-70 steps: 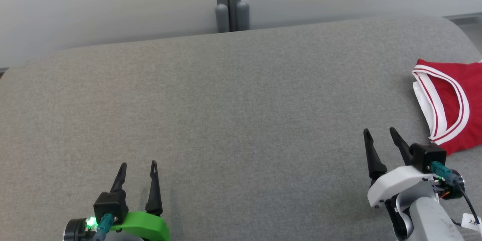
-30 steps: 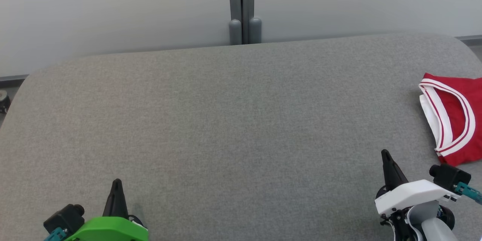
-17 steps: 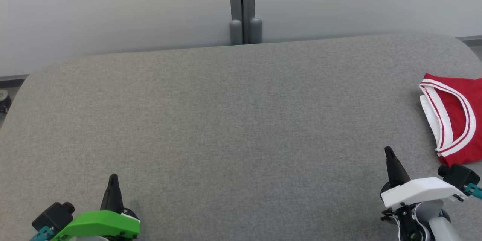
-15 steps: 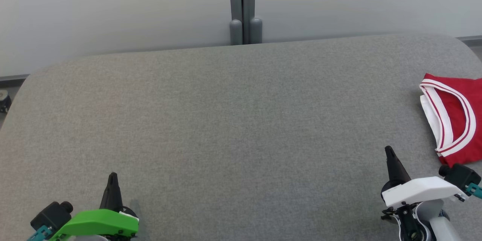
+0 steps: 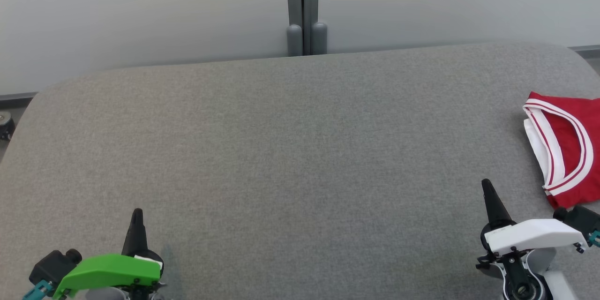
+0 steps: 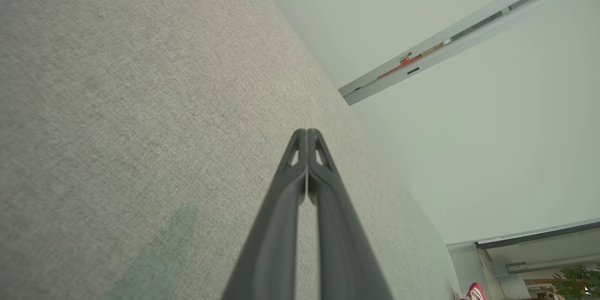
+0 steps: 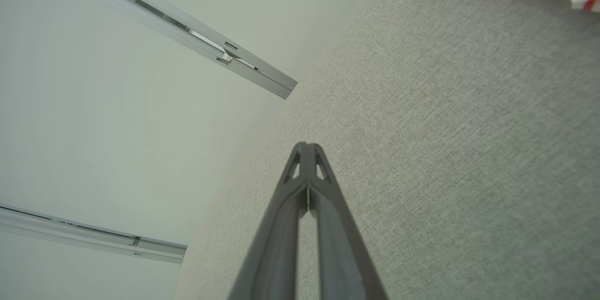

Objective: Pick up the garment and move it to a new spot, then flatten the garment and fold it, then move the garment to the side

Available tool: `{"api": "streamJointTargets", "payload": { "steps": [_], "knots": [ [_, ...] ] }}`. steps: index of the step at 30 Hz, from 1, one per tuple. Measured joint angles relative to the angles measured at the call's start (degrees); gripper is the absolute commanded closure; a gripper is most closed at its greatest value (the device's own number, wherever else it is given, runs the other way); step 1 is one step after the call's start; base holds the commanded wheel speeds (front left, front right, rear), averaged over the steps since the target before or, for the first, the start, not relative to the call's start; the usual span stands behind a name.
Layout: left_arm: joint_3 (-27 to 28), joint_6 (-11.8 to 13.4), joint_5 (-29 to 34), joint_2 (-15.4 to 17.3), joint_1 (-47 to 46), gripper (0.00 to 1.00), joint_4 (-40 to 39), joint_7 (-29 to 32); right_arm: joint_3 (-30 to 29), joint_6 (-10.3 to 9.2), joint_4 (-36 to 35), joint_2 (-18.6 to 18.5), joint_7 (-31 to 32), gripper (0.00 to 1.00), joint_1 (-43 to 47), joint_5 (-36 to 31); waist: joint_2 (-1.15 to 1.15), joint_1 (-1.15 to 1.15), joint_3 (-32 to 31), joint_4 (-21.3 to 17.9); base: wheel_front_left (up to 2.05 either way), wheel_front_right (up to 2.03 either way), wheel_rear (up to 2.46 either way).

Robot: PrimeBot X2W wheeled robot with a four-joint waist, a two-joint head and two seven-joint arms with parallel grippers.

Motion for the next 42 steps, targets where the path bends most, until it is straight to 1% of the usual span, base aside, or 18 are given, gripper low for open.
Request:
{"api": "streamJointTargets", "payload": {
  "steps": [21, 42],
  "knots": [
    [1.67, -0.67, -12.24, 0.04, -1.38, 1.00, -1.24, 3.22, -0.58, -0.01, -2.52, -0.13, 3.18, 1.00, 0.25, 12.25, 0.00, 0.00, -0.05, 0.19, 0.00, 0.00, 0.00],
    [3.08, -1.00, -22.17, 0.09, -2.59, 1.00, -2.40, 5.81, -1.18, -0.02, -4.56, -0.23, 5.79, 1.00, 0.46, 22.43, 0.00, 0.00, -0.11, 0.38, 0.00, 0.00, 0.00]
  ]
}}
